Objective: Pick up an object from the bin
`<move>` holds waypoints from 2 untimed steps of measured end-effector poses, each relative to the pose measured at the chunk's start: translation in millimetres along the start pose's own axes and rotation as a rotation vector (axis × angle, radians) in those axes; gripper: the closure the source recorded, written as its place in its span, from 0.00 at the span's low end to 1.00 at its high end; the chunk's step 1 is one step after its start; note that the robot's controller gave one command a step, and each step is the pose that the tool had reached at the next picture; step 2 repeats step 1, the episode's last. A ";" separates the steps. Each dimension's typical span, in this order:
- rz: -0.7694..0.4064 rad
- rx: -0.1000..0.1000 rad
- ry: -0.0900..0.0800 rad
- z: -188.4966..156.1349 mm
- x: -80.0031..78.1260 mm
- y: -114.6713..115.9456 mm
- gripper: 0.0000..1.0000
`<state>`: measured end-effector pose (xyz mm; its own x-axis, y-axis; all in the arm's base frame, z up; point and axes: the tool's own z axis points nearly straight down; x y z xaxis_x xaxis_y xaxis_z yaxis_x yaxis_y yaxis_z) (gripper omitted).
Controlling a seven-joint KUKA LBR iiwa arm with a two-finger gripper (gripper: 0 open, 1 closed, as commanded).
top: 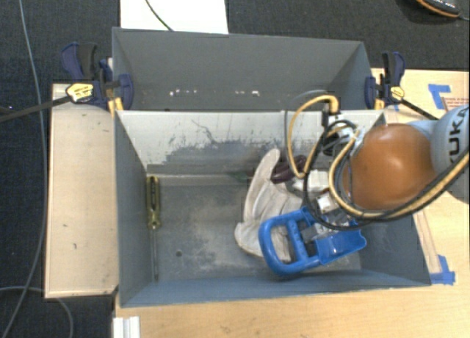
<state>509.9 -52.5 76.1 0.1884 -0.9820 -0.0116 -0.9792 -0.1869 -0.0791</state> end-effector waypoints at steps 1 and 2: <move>-0.505 0.005 -0.003 4.8 51.4 -15.0 1.00; -0.505 0.005 -0.003 4.8 51.4 -15.0 1.00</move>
Offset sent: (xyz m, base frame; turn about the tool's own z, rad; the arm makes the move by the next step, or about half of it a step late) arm 0.0054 -0.0001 -0.0061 -0.0418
